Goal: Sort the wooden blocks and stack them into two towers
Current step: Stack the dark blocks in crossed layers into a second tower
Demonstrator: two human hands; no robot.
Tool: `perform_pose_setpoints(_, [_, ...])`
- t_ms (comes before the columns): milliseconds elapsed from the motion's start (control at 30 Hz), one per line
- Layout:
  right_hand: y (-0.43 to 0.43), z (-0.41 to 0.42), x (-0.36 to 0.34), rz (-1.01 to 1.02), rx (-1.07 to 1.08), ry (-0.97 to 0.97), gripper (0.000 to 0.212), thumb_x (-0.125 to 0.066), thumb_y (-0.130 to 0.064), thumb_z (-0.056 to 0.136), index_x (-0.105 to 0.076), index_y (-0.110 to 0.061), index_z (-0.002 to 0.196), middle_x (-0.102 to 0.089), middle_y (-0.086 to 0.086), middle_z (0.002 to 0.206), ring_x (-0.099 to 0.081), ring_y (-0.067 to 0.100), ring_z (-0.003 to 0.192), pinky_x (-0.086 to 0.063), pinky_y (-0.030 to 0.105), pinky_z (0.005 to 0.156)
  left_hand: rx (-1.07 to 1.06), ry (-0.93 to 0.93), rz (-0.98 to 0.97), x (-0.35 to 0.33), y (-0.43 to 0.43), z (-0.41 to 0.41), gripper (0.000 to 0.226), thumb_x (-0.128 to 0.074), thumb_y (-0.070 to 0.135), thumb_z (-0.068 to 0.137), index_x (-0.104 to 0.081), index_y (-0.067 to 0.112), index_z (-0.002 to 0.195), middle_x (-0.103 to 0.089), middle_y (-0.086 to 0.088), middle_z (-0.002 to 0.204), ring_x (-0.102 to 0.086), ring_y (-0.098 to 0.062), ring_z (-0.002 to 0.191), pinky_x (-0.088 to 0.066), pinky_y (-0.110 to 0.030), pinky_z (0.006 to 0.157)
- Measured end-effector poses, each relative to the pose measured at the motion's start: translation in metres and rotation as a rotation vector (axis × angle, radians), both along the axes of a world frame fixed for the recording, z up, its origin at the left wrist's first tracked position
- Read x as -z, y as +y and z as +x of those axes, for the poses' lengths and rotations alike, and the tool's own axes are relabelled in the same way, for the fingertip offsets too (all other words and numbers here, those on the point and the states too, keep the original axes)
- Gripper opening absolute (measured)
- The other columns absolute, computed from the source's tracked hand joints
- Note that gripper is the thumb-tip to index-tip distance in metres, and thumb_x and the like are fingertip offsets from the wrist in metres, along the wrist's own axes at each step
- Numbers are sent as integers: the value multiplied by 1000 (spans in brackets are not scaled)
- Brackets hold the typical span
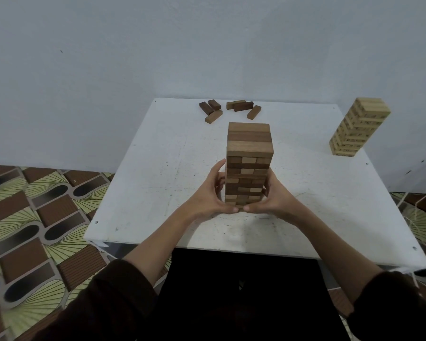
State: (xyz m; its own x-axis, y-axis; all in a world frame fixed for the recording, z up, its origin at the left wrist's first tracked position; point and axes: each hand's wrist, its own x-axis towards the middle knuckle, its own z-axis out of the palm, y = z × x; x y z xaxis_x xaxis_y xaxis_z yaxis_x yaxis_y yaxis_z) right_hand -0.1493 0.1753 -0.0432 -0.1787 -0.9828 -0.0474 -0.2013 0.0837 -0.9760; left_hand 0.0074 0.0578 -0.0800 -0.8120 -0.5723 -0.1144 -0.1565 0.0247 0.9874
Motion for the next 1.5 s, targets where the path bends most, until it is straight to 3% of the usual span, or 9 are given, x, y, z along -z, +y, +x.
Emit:
perform_pose_setpoints(100, [0,1,1,4,20,7,90,-82,-13,56,-32,-39,126,-51,-1,123,-54,9,110,-49,13,79,-5,-15,-20,1,0,0,115,-89,11,54,-22,31,145,-51,-8,130,-49,-27,125,-44,-53,101])
perform_pose_setpoints(333, [-1,1,3,12,34,23,92,-80,7,65,-29,-31,130,-52,-3,117,-57,-11,94,-48,8,71,-21,-14,-20,3,0,-2,117,-89,14,52,-21,30,146,-51,-7,130,-49,-26,125,-46,-52,99])
perform_pose_setpoints(533, [-2,1,5,19,42,21,92,-80,7,65,-28,-31,131,-52,-1,118,-58,-8,96,-49,9,71,-7,2,1,4,-2,-2,119,-90,16,52,-19,31,146,-50,-10,130,-49,-28,125,-43,-55,101])
perform_pose_setpoints(733, [-2,1,6,5,43,9,90,-80,6,65,-31,-29,132,-52,3,120,-56,9,106,-50,12,74,-29,14,23,5,-1,-3,119,-90,15,52,-20,34,145,-52,-10,127,-51,-29,123,-44,-56,99])
perform_pose_setpoints(967, [-1,-2,6,4,14,44,96,-82,6,64,-26,-28,134,-49,2,122,-57,-7,97,-48,9,73,-17,-25,-34,0,-1,0,118,-90,16,53,-19,34,145,-51,-3,129,-49,-25,124,-44,-53,101])
perform_pose_setpoints(1133, [-1,-7,13,56,23,295,114,-85,-39,50,-16,-34,140,-39,-9,124,-43,15,118,-42,33,97,52,-120,-233,-10,-5,3,116,-88,22,54,-16,37,143,-41,-1,131,-48,-21,118,-53,-42,91])
perform_pose_setpoints(1233, [-4,-7,17,66,25,338,115,-82,-34,51,-12,-30,142,-37,-11,121,-41,11,115,-42,29,97,77,-114,-210,-13,-3,2,115,-86,13,57,-15,34,144,-42,-2,130,-49,-20,117,-54,-38,89])
perform_pose_setpoints(1367, [-8,-7,23,53,36,291,114,-85,-25,53,-12,-36,140,-41,-1,128,-48,14,113,-48,25,91,63,-77,-187,-15,2,1,111,-81,-5,62,-15,30,144,-46,-4,123,-55,-12,104,-57,-29,78])
perform_pose_setpoints(1500, [-11,-5,25,13,29,243,109,-85,-15,55,-17,-36,137,-46,1,125,-52,13,111,-50,14,80,45,-77,-191,-14,2,1,112,-80,-6,62,-14,30,144,-47,-6,121,-56,-13,100,-58,-35,77])
